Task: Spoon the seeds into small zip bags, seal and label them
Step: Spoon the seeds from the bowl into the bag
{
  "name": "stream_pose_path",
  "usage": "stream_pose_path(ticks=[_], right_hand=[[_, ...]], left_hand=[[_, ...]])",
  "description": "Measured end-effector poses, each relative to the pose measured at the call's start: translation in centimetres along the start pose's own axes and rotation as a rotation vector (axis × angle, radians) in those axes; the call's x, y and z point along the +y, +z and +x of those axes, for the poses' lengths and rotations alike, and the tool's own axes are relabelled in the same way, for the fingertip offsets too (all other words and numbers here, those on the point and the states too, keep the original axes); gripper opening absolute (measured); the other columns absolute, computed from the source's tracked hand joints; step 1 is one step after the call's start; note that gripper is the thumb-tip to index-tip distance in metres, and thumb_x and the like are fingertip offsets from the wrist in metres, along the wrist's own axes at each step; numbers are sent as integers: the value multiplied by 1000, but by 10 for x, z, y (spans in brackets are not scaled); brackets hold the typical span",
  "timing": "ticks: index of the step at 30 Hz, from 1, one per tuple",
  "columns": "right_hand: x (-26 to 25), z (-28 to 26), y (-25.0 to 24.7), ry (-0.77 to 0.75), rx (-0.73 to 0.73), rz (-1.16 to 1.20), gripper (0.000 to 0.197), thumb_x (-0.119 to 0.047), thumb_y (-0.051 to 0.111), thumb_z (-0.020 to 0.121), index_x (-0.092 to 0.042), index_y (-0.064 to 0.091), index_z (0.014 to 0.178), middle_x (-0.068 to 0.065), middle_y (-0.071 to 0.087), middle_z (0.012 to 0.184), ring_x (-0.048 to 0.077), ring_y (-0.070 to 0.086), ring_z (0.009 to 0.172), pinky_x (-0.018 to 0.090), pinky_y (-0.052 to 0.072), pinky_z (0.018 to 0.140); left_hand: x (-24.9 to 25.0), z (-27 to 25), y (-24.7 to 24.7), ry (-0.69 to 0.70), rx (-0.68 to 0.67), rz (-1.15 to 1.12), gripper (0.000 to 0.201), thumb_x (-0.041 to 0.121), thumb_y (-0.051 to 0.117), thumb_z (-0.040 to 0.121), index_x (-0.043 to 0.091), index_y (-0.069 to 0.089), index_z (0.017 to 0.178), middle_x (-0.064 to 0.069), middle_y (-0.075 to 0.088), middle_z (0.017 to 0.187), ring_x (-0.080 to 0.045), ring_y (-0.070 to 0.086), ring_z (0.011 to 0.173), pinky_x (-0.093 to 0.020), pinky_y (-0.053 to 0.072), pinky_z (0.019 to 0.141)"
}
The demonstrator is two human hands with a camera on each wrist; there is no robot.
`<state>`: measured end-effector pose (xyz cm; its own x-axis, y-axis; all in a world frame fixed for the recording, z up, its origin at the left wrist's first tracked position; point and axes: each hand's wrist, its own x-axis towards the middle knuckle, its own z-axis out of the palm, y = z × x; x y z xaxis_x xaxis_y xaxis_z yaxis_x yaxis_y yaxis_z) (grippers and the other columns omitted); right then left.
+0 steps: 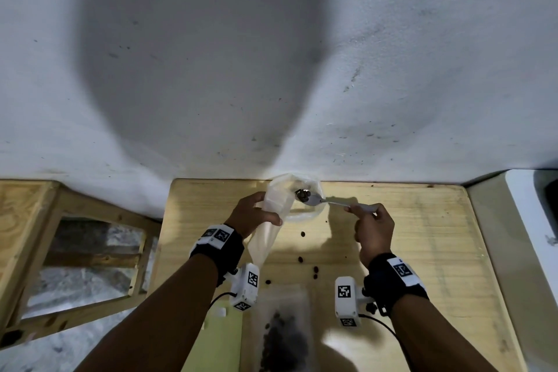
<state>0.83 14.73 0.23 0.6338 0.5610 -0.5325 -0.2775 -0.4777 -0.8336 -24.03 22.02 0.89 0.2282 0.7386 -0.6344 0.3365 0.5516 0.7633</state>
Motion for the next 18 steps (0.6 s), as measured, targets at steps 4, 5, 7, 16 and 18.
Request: stream_pose_path(ticks=[4, 5, 7, 16, 18], right_hand=[[-22, -6, -9, -86, -53, 59, 19, -4, 65, 89, -10, 52, 76, 16, 61, 78, 16, 31, 48, 23, 26, 43], [-28, -9, -9, -126, -78, 79, 13, -3, 65, 90, -4, 54, 82, 15, 61, 75, 15, 31, 46, 23, 26, 43], [-40, -15, -8, -213, -133, 99, 11, -2, 65, 90, 2, 55, 89, 5, 65, 67, 10, 32, 43, 22, 28, 44], [-54, -32, 6, -563, -355, -222, 38, -11, 75, 88, -27, 44, 71, 21, 66, 78, 17, 35, 48, 27, 28, 46], [-53, -32, 1, -558, -219, -120, 33, -7, 73, 88, -17, 46, 74, 29, 63, 82, 18, 45, 58, 27, 34, 48]], left_hand=[[-1, -2, 3, 41, 10, 158, 98, 30, 85, 37, 22, 58, 131, -1, 64, 123, -21, 63, 105, -33, 51, 83], [-2, -2, 4, 50, 8, 179, 98, 30, 86, 39, 23, 56, 132, -1, 62, 126, -21, 62, 107, -29, 49, 80], [-3, -2, 6, 62, 11, 187, 95, 26, 89, 43, 25, 55, 132, 1, 58, 130, -21, 60, 110, -27, 47, 78], [-1, -3, 11, 35, 22, 66, 84, 26, 88, 41, 22, 66, 122, 0, 68, 118, -24, 64, 107, -36, 52, 86], [-1, -3, 11, -9, 31, -36, 70, 25, 84, 38, 22, 73, 107, -5, 73, 108, -29, 65, 105, -40, 52, 89]])
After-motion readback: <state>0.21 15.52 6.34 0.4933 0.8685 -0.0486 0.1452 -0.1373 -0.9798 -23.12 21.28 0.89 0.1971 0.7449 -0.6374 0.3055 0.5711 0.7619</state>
